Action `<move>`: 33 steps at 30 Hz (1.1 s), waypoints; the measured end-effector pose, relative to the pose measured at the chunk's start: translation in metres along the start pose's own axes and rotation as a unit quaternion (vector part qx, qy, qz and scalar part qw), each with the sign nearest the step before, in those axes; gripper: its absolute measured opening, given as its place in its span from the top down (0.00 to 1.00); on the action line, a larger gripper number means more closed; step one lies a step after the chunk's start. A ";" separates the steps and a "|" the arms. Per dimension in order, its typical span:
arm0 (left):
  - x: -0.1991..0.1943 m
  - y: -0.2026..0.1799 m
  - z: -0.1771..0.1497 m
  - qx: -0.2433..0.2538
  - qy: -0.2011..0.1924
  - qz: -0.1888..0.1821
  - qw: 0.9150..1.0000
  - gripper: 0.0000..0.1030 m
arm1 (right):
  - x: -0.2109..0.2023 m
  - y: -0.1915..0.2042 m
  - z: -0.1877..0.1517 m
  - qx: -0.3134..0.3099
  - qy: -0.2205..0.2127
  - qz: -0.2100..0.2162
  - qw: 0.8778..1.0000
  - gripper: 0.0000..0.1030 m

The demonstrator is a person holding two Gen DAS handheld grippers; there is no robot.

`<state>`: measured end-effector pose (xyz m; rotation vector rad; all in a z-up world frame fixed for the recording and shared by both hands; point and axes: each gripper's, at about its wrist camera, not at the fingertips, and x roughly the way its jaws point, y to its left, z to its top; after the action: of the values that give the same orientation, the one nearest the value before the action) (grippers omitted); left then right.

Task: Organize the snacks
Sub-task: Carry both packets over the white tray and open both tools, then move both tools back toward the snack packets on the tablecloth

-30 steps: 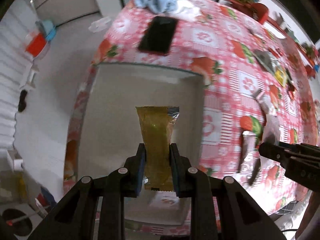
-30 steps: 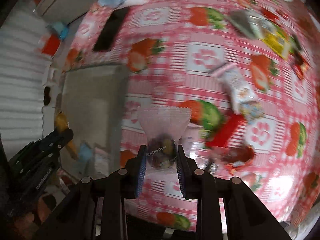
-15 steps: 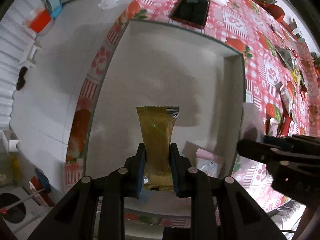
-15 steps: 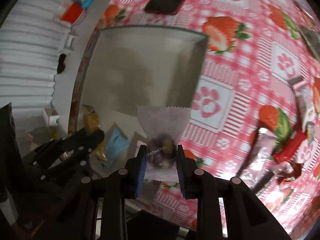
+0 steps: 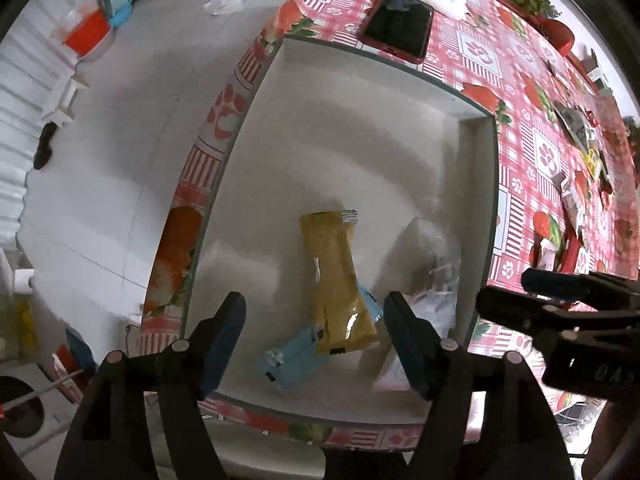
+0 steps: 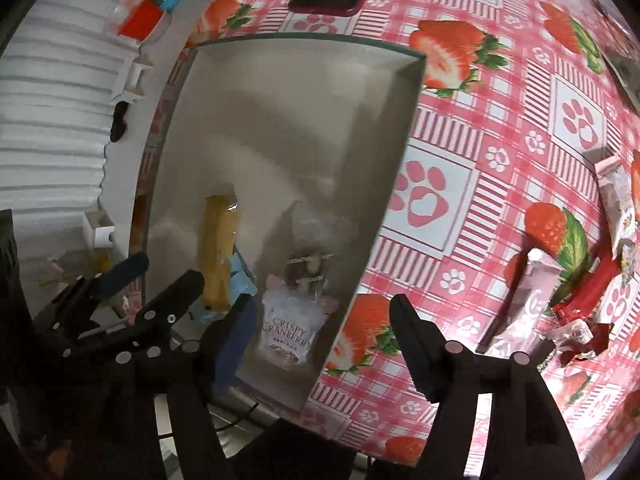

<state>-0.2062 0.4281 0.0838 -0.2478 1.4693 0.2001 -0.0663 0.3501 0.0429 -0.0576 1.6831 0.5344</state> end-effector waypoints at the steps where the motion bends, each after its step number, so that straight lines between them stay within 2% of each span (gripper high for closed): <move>1: -0.001 -0.002 -0.001 0.003 0.000 0.002 1.000 0.27 | -0.001 -0.002 -0.001 0.001 0.000 -0.001 1.000 0.32; 3: -0.002 -0.010 -0.002 0.013 0.002 0.003 1.000 0.27 | -0.003 -0.009 -0.004 0.010 0.000 -0.003 1.000 0.31; 4: -0.002 -0.013 -0.003 0.016 0.003 0.002 1.000 0.27 | -0.002 -0.013 -0.004 0.013 0.001 -0.004 1.000 0.25; 5: -0.003 -0.019 -0.004 0.023 0.003 0.000 1.000 0.27 | -0.002 -0.020 -0.008 0.020 0.003 -0.004 1.000 0.07; 6: -0.003 -0.023 -0.005 0.028 0.004 -0.001 1.000 0.27 | -0.004 -0.025 -0.011 0.026 0.002 -0.003 1.000 0.00; 11: -0.002 -0.057 -0.008 0.067 0.012 -0.016 0.998 0.27 | -0.016 -0.062 -0.026 0.067 -0.006 -0.004 0.998 0.00; 16: -0.002 -0.090 -0.007 0.106 0.014 -0.026 0.994 0.27 | -0.025 -0.111 -0.047 0.145 -0.010 -0.013 0.989 0.00; 24: -0.001 -0.131 -0.008 0.150 0.020 -0.032 0.988 0.26 | -0.032 -0.192 -0.090 0.262 -0.009 -0.021 0.965 0.00; 33: 0.007 -0.173 -0.013 0.185 0.031 -0.029 0.982 0.25 | -0.037 -0.254 -0.123 0.354 -0.014 -0.019 0.935 0.00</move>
<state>-0.1686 0.2590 0.0830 0.0046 1.5285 -0.1304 -0.0877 0.0681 0.0094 0.4378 1.7543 -0.1241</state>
